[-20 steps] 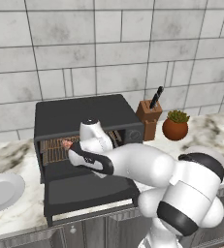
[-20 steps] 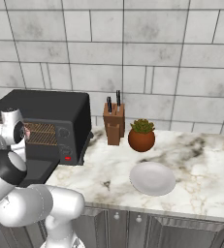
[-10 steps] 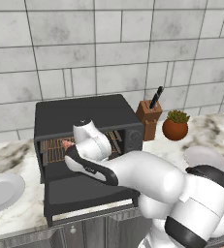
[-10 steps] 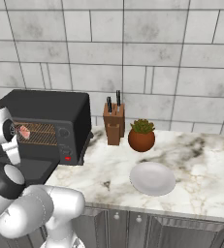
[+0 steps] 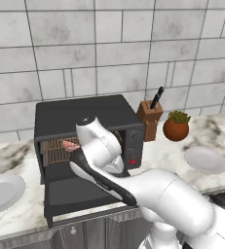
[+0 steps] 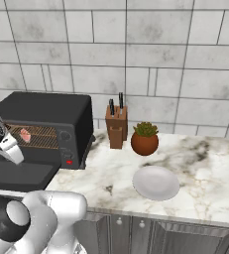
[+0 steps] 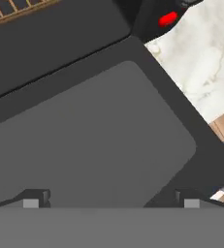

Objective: Open the toaster oven door. Place the baguette on the top rack in the toaster oven and place the steak on the bottom rack.

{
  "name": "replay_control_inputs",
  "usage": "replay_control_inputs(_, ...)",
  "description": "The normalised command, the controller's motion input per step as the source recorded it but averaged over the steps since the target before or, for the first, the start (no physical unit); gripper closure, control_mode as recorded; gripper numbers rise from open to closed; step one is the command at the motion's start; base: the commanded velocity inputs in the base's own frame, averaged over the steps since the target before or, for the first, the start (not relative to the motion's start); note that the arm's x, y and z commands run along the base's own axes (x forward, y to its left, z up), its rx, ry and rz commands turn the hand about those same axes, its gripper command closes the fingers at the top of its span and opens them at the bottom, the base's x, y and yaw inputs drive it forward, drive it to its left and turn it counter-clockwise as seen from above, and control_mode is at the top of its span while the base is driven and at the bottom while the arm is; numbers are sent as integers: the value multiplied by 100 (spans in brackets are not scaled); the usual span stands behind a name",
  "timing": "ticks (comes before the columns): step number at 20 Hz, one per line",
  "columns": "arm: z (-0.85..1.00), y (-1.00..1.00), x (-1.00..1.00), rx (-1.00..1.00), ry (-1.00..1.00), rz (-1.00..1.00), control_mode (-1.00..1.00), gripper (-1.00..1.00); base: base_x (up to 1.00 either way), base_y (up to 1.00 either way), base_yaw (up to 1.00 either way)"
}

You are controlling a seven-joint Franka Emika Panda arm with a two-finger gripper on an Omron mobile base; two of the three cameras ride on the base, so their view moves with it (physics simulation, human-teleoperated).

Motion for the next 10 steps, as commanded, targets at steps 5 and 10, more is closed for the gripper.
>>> replay_control_inputs(5, 41, -47, -45, 0, -12, 36, -100, -100, 0, 0, 0)
replay_control_inputs(10, 34, -54, -37, 0, -7, 28, -100, -100, 0, 0, 0)
